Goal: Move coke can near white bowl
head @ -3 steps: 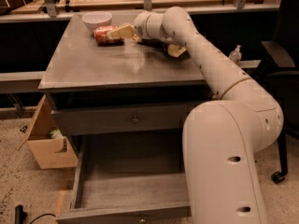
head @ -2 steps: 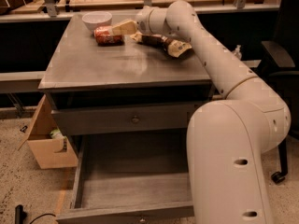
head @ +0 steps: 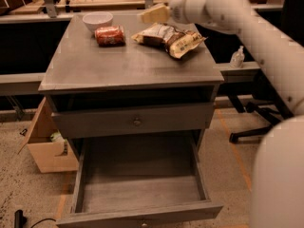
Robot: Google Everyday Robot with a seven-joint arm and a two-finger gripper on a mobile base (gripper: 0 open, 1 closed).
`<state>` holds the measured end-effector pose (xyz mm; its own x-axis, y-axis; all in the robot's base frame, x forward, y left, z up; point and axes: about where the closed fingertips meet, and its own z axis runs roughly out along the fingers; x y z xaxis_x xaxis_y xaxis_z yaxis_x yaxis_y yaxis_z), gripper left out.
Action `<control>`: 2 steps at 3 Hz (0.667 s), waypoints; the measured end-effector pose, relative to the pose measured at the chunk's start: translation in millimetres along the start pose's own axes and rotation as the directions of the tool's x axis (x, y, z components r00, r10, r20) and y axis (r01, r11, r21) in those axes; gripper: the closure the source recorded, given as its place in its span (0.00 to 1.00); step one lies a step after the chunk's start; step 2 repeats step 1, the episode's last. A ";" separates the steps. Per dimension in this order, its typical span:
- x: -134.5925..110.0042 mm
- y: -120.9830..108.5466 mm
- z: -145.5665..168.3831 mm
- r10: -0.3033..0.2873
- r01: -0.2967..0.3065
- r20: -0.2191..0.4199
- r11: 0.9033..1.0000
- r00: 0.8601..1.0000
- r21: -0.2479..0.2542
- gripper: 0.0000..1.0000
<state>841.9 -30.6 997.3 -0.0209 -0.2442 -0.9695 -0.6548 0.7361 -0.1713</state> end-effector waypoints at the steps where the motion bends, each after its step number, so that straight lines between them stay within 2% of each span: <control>1: -8.2 2.1 -12.2 -0.007 0.007 0.016 0.999 1.000 0.054 0.00; 2: -8.2 2.1 -12.2 -0.007 0.007 0.016 0.999 1.000 0.054 0.00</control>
Offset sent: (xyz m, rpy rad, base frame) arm 0.0000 0.0000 0.0000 0.0000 0.0000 0.0000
